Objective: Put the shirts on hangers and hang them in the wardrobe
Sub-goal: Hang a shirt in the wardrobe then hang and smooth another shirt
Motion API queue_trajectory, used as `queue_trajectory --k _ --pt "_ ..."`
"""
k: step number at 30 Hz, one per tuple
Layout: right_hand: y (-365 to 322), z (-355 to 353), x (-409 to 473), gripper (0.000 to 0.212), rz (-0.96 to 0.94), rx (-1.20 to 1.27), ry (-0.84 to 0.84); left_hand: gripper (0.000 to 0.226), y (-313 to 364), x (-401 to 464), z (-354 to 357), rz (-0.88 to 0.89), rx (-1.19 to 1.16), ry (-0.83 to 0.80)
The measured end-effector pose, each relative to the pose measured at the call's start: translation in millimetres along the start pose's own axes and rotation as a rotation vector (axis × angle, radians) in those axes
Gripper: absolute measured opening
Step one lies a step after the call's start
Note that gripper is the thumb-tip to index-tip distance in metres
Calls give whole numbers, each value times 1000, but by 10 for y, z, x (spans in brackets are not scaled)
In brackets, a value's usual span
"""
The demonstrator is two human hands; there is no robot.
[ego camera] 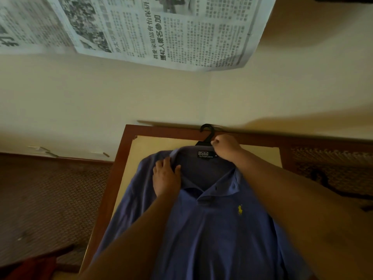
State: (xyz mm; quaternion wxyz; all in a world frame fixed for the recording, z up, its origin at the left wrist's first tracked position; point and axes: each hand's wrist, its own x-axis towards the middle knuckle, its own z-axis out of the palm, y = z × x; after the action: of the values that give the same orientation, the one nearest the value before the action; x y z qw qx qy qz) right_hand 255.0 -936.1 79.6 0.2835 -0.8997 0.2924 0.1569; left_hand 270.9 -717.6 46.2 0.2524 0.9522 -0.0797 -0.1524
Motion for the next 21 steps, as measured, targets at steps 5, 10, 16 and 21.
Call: queue_trajectory --k 5,10,16,21 --pt "-126 40 102 33 155 142 -26 38 -17 55 -10 7 -36 -21" --pt "-113 -107 53 28 184 146 -46 28 -4 141 -114 42 -84 -66" --pt "-71 -261 -80 14 65 275 35 26 108 275 -300 102 -85 -94" --pt "-30 -433 -252 20 -80 263 240 24 207 171 -429 76 -184 42"
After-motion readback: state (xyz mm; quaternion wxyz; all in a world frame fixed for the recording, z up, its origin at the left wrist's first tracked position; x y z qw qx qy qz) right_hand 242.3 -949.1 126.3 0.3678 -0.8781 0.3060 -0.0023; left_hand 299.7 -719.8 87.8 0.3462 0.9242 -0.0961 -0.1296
